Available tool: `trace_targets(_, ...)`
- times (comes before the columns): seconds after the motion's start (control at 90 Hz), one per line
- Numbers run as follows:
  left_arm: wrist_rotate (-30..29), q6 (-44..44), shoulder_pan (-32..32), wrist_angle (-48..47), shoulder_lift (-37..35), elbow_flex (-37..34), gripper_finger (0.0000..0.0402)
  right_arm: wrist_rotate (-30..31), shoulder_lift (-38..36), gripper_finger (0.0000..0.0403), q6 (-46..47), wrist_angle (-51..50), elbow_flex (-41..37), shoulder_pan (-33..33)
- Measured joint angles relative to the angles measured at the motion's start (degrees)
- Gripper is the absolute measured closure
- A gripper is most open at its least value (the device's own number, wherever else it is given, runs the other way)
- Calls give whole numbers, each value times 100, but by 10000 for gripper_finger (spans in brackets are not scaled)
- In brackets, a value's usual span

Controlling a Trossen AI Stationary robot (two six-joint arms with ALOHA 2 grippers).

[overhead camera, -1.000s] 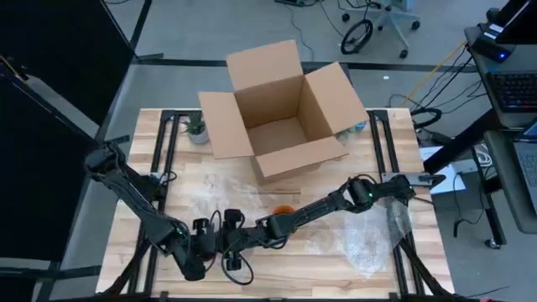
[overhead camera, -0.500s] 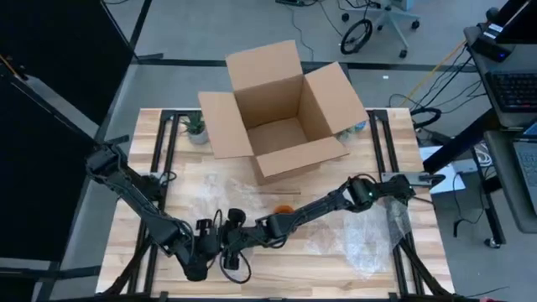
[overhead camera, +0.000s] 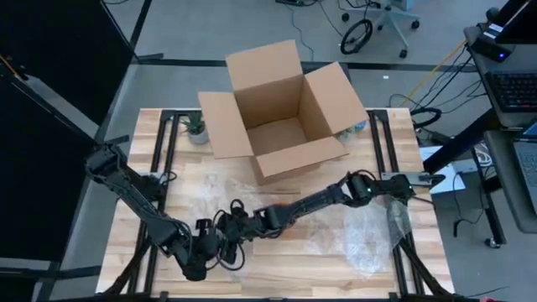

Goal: Wrap mug
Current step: Wrap the pink mug with transparent bubble wrap

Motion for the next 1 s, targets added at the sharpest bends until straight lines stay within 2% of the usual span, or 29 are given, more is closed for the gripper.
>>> trace_targets(0.211,-13,44,2,-4,0,2,400,-482,-2,309,-58,2,2,-135)
trace_targets(0.522,-63,25,13,-66,-385,-9,400,-285,-7,394,-406,40,6,-151)
trace_targets(1.0,-314,31,53,-330,-1032,-7,400,-437,57,399,-734,-116,-31,-120)
